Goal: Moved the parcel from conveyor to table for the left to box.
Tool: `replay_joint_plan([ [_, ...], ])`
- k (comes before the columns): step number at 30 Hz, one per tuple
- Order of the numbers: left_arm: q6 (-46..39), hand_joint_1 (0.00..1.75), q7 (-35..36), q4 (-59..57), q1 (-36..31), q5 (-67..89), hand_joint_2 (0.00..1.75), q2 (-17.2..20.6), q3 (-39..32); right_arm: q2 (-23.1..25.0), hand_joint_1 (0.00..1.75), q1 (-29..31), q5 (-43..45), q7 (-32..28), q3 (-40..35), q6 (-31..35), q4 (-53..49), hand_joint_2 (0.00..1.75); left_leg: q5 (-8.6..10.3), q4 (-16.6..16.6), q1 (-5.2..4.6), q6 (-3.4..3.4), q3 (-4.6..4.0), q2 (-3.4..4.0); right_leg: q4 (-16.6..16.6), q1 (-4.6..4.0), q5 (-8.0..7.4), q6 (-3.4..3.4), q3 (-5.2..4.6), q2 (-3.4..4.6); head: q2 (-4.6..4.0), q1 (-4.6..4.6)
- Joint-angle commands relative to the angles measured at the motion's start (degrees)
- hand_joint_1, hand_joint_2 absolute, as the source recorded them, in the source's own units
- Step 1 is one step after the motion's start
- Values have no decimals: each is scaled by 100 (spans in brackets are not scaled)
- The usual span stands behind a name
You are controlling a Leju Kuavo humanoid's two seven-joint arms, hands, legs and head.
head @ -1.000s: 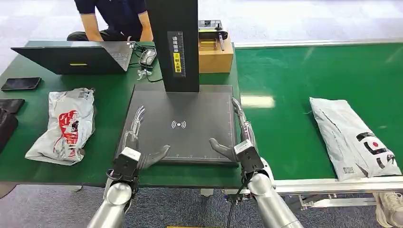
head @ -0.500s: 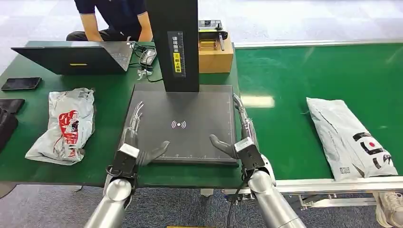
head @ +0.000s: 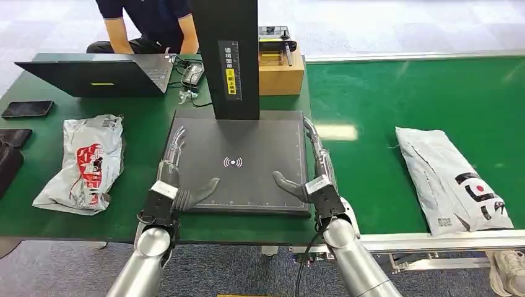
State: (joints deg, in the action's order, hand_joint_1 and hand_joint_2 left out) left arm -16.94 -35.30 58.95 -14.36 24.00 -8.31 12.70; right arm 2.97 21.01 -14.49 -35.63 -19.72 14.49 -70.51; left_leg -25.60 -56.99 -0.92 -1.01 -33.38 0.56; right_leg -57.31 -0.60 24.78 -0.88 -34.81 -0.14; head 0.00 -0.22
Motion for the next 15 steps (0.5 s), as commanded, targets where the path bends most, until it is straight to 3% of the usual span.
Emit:
replay_joint_plan([
  [1, 57, 0, 54, -213, -175, -40, 175, 43, 60, -94, 0, 194, 29, 29, -166, -5, 192, 175, -4, 6, 4, 17, 25, -8, 6, 0, 6, 12, 26, -1, 0, 0],
  [15, 90, 0, 145, -73, -85, 1, 175, 58, 48, -126, 0, 110, 35, 52, -183, -37, 140, 175, -4, 7, 5, 14, 21, -6, 8, -1, 4, 11, 23, -1, 0, 0],
])
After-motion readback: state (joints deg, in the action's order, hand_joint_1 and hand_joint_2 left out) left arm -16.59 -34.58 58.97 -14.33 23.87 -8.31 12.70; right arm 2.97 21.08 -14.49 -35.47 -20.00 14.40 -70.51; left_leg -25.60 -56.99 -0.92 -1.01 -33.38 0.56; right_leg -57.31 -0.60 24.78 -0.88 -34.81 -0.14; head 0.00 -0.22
